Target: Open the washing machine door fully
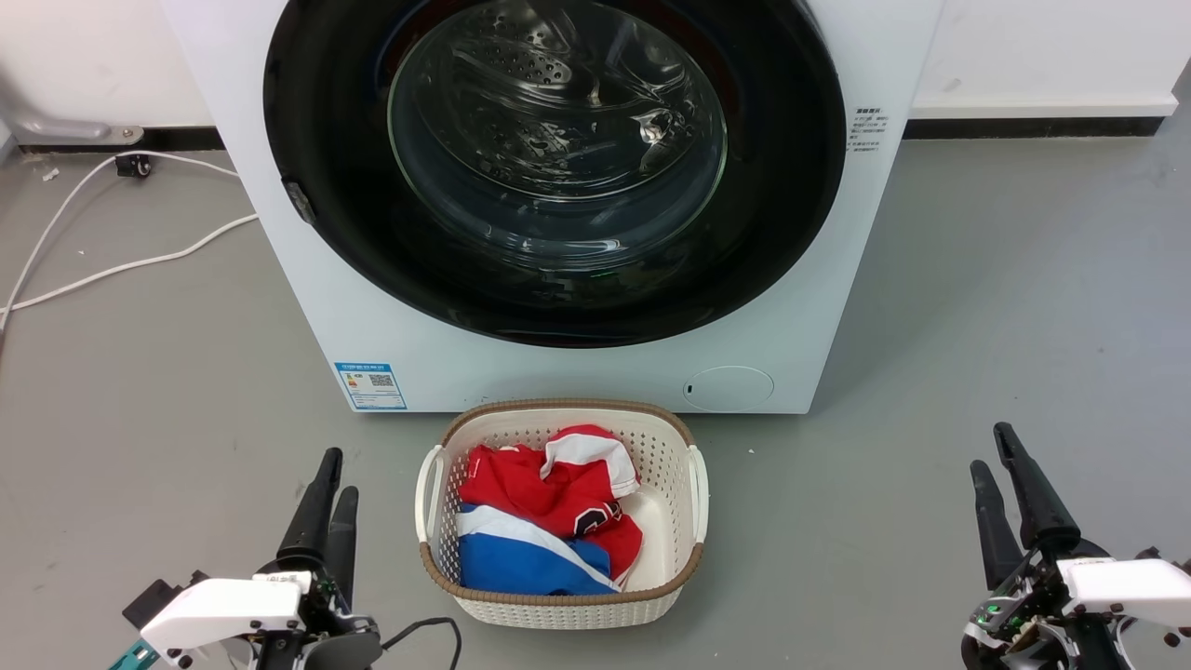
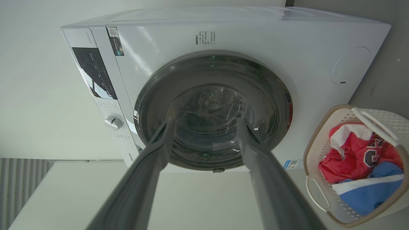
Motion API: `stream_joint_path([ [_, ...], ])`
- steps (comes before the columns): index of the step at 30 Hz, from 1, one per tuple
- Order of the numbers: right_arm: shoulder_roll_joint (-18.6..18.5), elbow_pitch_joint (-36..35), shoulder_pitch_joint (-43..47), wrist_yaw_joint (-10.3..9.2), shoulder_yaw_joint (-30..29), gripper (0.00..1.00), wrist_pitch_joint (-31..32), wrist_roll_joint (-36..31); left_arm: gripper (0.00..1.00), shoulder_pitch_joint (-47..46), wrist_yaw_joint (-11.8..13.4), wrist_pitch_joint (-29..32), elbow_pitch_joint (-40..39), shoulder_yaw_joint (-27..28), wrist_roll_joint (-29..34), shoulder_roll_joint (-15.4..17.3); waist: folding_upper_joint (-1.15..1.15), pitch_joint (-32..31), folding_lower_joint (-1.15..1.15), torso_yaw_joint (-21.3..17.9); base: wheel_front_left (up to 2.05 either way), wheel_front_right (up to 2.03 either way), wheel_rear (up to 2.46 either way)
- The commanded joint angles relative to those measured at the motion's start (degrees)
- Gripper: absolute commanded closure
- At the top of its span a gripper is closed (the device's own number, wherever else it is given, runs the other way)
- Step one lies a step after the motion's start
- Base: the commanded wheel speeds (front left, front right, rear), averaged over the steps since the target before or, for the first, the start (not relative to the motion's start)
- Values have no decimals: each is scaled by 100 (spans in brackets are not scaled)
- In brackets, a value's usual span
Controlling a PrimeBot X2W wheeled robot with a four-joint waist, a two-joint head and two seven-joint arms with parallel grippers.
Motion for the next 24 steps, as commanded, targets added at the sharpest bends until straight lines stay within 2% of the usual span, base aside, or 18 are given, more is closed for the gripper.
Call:
stream_joint_path([
  [1,-10,-144,-49,8,18,0,-45,-24,0,-116,-7,-42,-119,-54,-2,20,0,1,0,1,0,0,0],
  [10,-63,-339,66,9,125,0,-294,-396,0,-156,-9,-300,-261,-313,385,18,0,10,0,19,0,0,0],
  [24,-162,-658,67,10,218,0,-620,-2219,0,-234,-12,-631,-629,-547,2213,15,0,34,0,40,0,0,0],
])
